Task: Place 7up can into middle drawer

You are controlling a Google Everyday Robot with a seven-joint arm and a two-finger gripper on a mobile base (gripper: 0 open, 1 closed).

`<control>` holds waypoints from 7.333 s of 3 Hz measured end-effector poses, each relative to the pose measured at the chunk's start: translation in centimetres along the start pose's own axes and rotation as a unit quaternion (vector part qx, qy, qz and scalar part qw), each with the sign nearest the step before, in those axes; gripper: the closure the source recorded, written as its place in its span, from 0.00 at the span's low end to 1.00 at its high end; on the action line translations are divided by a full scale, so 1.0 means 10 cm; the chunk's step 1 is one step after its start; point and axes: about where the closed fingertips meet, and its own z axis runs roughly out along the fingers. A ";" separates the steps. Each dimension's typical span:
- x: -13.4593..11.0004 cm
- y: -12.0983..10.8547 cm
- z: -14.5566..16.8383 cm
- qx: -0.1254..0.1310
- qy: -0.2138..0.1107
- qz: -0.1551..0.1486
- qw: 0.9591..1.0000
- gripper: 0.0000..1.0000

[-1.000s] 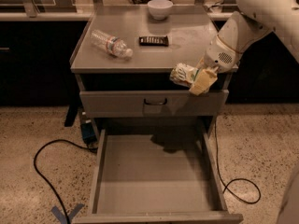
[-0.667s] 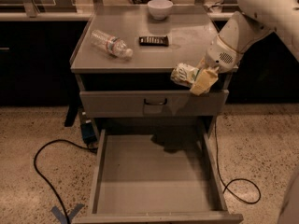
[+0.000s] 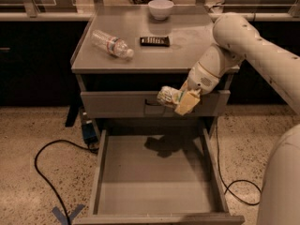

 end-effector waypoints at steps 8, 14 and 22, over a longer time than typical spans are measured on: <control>1.29 0.22 1.55 0.006 0.092 -0.051 0.994 1.00; 1.53 -0.03 2.80 -0.020 -0.117 -0.020 0.993 1.00; 1.62 -0.30 3.77 -0.004 -0.096 0.046 0.994 0.34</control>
Offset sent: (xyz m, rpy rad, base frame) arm -0.0297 0.0185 -0.0253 0.0273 -0.1054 0.1121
